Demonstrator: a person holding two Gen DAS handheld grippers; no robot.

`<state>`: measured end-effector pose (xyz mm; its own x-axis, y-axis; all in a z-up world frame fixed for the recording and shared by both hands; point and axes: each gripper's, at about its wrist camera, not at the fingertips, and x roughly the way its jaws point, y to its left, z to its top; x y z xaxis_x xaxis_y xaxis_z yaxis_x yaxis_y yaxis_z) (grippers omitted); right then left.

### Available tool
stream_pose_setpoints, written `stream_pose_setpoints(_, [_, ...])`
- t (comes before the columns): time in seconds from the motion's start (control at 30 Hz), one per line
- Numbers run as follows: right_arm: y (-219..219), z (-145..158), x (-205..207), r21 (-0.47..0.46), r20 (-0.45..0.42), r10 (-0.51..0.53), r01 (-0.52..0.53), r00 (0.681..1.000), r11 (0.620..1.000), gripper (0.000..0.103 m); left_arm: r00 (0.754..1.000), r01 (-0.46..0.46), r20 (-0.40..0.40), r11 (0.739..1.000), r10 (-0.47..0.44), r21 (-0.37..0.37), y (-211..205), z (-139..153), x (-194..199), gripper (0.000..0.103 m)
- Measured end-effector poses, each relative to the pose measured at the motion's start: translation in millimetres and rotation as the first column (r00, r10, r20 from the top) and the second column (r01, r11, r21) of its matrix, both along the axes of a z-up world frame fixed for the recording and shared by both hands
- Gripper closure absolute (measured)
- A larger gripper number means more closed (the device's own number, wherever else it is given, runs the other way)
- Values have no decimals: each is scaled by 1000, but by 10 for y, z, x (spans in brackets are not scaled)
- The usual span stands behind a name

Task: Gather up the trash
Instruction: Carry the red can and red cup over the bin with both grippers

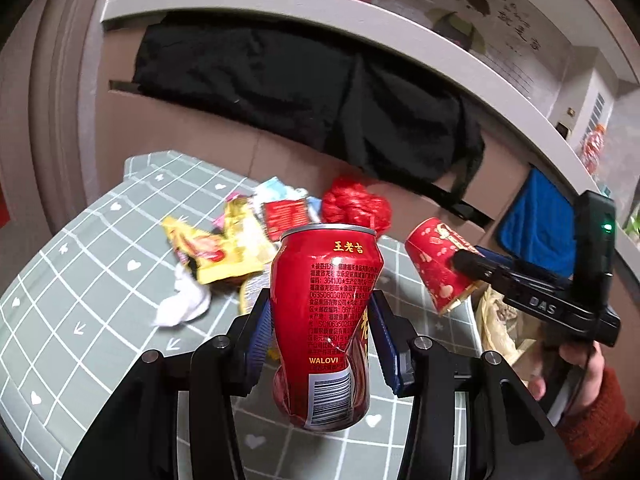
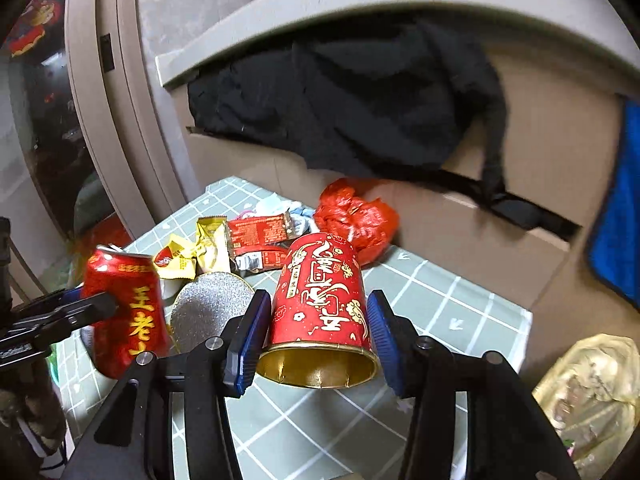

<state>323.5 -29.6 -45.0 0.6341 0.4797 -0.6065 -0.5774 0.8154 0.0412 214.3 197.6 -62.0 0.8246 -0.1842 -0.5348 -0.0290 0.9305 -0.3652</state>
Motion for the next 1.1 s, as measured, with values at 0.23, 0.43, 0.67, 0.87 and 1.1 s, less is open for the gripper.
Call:
stream_pose_setpoints(0.23, [-438,297,-225,53,77,-50,46,996,998,56,996,52,72,996,-57,70,-413,339,84,55])
stream_pose_setpoints(0.43, [-992,594,-448,99,177,-125,109,976,989,56,980,105,155,985,-126,140,-967,744,199,55])
stream_pose_setpoints(0.67, [-1840,912,-694,132,275,-277,249,921,960,56,934,211,246,956,-259,205,-1783,1129,310,55])
stream_pose_setpoints(0.87, [-2442,986,-810,144,287,-374,346,882,927,56,892,298,271,921,-363,251,-2483,1196,334,55])
stream_pose_setpoints(1.1, [-2942,923,-911,157,278,-454,426,847,891,55,871,374,234,892,-432,254,-3035,1083,422,55])
